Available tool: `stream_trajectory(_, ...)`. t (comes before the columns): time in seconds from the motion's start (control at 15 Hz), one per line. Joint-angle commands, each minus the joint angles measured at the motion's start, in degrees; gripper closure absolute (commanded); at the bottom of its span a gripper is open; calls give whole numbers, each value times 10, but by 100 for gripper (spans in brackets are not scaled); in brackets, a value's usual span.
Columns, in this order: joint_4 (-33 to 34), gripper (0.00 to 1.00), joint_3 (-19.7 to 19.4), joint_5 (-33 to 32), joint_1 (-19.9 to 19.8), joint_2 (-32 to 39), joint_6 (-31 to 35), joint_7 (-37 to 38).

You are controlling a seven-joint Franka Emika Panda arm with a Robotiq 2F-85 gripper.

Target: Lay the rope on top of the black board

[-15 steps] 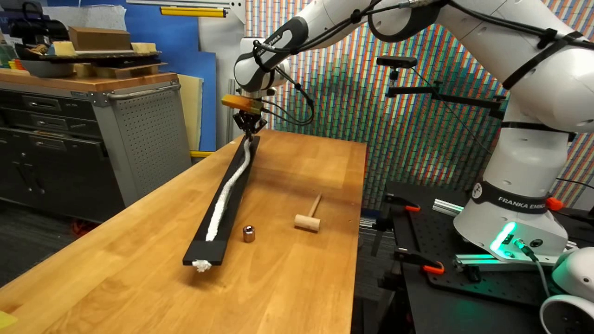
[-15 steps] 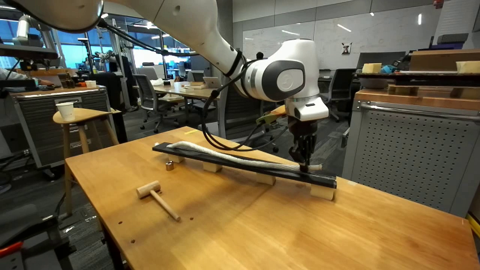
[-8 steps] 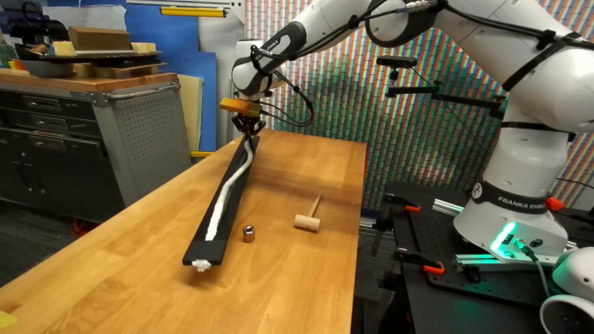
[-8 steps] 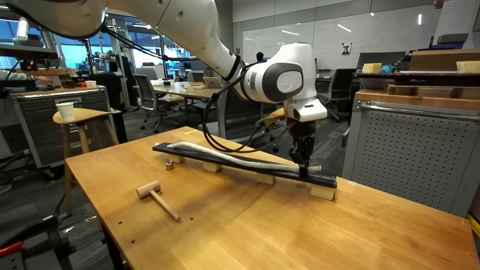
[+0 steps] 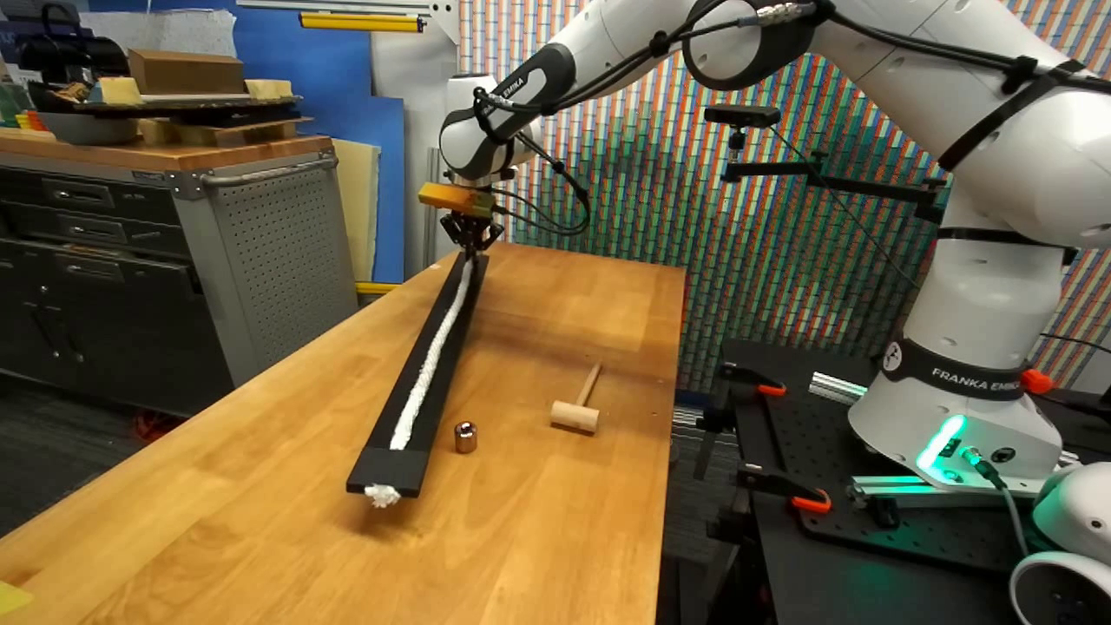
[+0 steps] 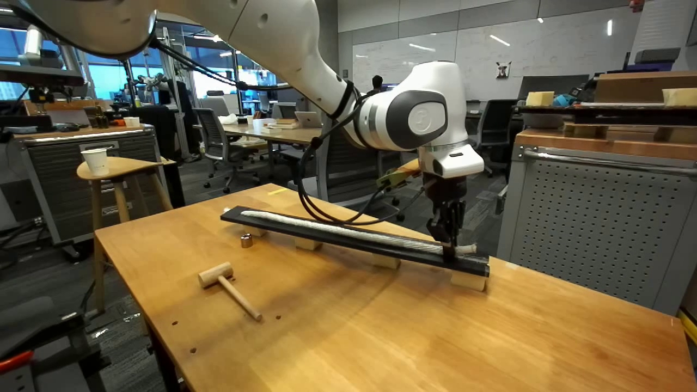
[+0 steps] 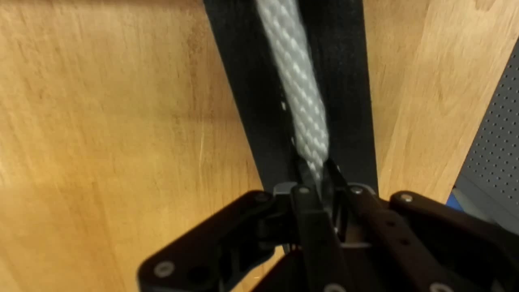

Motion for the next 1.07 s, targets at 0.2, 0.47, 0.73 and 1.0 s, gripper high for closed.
stream_trajectory(0.2, 41, 97, 2, 0, -7, 31, -8, 5)
stream_trajectory(0.47, 53, 57, 0, -4, -4, 37, -9, 5)
stream_trajectory(0.73, 59, 26, -1, -5, -5, 39, -8, 6)
stream_trajectory(1.0, 56, 0, -1, -5, -4, 35, -6, 4)
